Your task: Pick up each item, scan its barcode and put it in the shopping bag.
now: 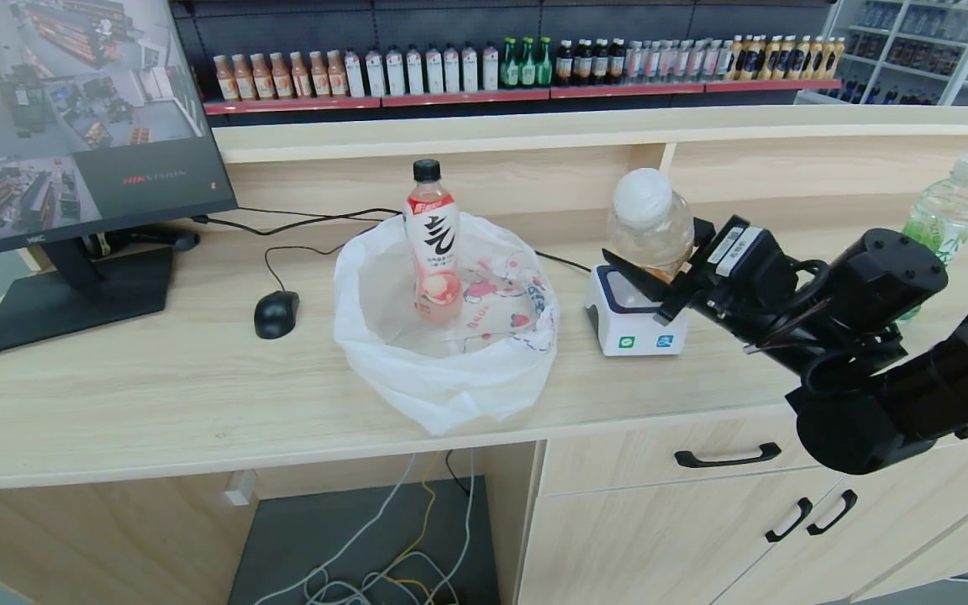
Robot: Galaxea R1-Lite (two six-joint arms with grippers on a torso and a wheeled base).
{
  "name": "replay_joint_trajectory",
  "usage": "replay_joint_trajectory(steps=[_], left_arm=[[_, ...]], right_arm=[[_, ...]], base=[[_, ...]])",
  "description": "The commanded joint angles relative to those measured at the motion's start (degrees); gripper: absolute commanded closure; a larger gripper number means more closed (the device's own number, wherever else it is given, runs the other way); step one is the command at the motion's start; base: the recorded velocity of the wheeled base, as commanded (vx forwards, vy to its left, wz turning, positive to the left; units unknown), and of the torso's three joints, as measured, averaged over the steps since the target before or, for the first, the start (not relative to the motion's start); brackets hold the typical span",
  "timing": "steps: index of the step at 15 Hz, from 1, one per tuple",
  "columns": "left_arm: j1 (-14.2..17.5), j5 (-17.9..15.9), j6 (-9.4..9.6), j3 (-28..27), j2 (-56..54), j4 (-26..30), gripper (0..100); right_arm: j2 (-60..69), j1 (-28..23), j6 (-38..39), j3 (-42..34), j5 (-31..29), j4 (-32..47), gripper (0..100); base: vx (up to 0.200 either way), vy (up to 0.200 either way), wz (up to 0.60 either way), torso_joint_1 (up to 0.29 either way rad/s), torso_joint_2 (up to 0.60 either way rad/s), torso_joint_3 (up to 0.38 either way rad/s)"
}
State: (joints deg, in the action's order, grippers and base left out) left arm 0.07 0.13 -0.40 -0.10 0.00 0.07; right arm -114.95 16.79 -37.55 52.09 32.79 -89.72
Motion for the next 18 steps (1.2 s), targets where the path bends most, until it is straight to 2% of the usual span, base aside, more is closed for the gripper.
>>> replay_joint_trajectory(steps=[1, 5, 9, 10, 11, 12, 14, 18], left_arm=[[0.01, 0.04, -0.04, 0.01, 0.00, 0.01, 0], [0.01, 0.04, -0.04, 0.01, 0.00, 0.01, 0], [0.01, 0.04, -0.04, 0.01, 0.00, 0.01, 0], [0.01, 0.04, -0.04, 0.01, 0.00, 0.01, 0], [0.01, 0.04, -0.04, 0.01, 0.00, 0.01, 0], [0.01, 0.04, -0.04, 0.10, 0.00, 0.01, 0], [0.01, 0.04, 0.05, 0.01, 0.00, 0.01, 0], [0.01, 0.04, -0.13, 0.01, 0.00, 0.01, 0]], right_arm=[[2.01, 2.20, 1.95, -1.29, -1.15, -0.28, 100], [4.82, 7.74, 10.83, 0.03, -6.60, -0.28, 100], [8.33, 11.34, 21.46, -3.22, -14.60, -0.28, 100], [9.04, 11.43, 23.84, -2.78, -17.94, -0.28, 100], [10.62, 11.60, 28.23, -4.19, -25.76, -0.28, 100], [12.29, 11.60, 32.27, -6.65, -30.68, -0.28, 100], [13.43, 11.34, 34.73, -8.94, -37.36, -0.28, 100], [13.61, 10.99, 35.88, -9.46, -38.86, -0.28, 100]], base=[[0.000, 0.000, 0.00, 0.000, 0.00, 0.000], [0.000, 0.000, 0.00, 0.000, 0.00, 0.000], [0.000, 0.000, 0.00, 0.000, 0.00, 0.000], [0.000, 0.000, 0.00, 0.000, 0.00, 0.000], [0.000, 0.000, 0.00, 0.000, 0.00, 0.000], [0.000, 0.000, 0.00, 0.000, 0.00, 0.000], [0.000, 0.000, 0.00, 0.000, 0.00, 0.000], [0.000, 0.000, 0.00, 0.000, 0.00, 0.000]])
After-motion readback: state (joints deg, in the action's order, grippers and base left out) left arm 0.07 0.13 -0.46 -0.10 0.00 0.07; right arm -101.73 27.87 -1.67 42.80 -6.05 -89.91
